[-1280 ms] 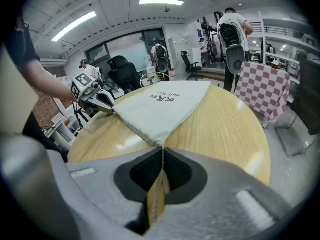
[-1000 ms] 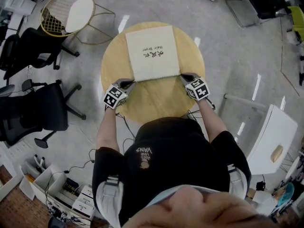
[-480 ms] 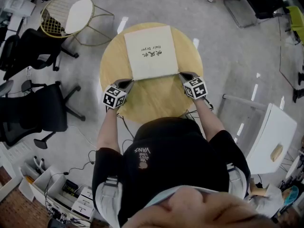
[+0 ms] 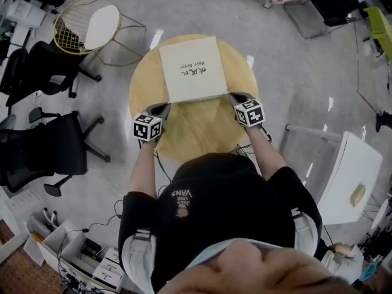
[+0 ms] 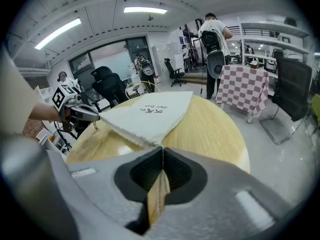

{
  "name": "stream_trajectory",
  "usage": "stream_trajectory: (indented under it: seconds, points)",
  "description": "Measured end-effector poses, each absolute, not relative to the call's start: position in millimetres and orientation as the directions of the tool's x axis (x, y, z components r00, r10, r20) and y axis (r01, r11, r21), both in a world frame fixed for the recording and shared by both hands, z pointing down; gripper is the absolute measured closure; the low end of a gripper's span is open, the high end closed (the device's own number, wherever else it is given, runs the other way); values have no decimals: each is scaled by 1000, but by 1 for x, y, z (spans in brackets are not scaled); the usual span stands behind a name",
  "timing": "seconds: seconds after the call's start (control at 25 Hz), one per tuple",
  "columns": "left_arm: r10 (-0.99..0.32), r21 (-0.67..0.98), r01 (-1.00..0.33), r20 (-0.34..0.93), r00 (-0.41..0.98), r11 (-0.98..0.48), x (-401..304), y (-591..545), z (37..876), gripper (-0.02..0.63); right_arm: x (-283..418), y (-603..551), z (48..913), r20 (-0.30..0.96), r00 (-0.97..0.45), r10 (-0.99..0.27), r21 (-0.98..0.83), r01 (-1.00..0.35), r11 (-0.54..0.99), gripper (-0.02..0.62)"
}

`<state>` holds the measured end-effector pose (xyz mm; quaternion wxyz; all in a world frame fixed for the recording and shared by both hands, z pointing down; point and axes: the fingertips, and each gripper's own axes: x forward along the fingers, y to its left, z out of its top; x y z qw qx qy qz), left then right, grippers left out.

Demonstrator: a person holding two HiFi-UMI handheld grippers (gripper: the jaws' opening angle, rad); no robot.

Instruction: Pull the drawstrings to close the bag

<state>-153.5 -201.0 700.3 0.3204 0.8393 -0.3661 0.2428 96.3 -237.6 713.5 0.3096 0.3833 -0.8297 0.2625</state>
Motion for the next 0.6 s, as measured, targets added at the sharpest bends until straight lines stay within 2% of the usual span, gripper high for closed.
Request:
stream_trajectory:
  seconds: [0.6]
  points:
    - [-607,400,-839,579,544,-370,-154,-208,654,591,100,-250,664,666,-450,-594,-158,-864,478,592]
